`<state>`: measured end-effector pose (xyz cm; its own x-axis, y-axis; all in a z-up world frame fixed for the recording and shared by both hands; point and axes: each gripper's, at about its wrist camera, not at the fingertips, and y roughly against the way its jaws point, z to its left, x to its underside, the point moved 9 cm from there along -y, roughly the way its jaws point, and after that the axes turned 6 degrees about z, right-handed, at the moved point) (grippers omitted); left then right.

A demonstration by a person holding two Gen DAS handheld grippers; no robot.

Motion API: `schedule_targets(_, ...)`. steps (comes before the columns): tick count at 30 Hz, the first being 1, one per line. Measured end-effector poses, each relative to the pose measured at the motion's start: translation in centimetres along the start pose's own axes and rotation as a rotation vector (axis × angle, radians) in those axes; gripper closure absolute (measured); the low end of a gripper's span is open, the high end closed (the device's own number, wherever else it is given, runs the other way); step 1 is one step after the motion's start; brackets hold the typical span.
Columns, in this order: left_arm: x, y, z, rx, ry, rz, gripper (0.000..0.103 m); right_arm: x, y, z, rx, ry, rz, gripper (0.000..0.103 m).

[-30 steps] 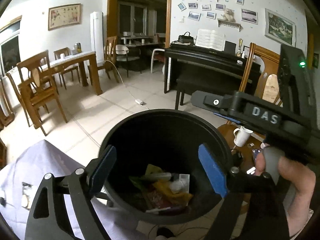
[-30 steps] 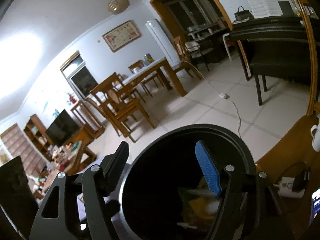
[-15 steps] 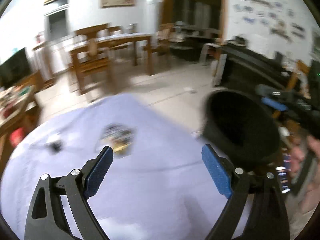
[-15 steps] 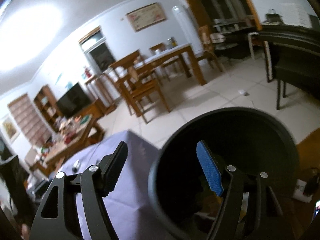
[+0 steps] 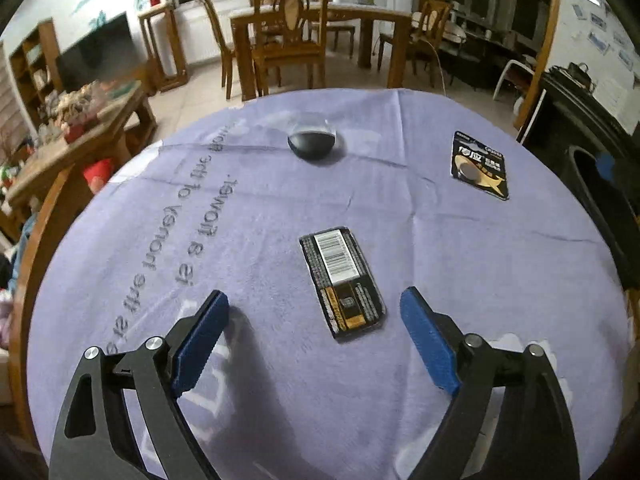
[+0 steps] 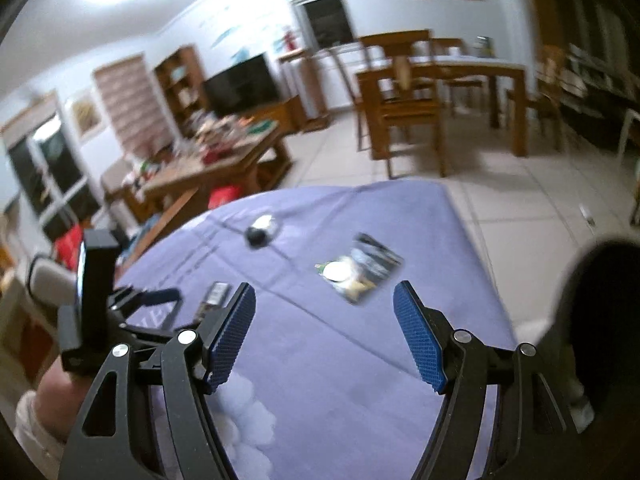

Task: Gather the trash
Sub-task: 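Grasp the black battery card with the left tool while the right tool grasps the black-and-clear mouse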

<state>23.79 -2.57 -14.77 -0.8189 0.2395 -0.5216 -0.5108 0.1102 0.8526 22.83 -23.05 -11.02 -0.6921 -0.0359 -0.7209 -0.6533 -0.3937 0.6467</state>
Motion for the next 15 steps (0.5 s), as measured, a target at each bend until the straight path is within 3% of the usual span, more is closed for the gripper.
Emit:
schedule_targets(3,-0.6,0.2,0.1,0.008,-0.015,-0.019,0.028,-1.5,-2.2,2.5,0.000,0.076,0.034,0.032)
schedule_targets(7,-0.9,0.6,0.5,0.004,-0.020,-0.041,0.063,-3.5,-6.6,5.9,0.009,0.170,0.084,0.032)
schedule_targets(8,-0.9,0.8,0.9,0.000,-0.011,-0.045,0.068,-3.9,-8.3,6.9,0.005,0.198,0.108,0.032)
schedule_targets(15,-0.8,1.1,1.5,0.061,0.051,-0.055,0.069,-7.3,-16.7,10.4,0.038,0.301,0.168,0.032)
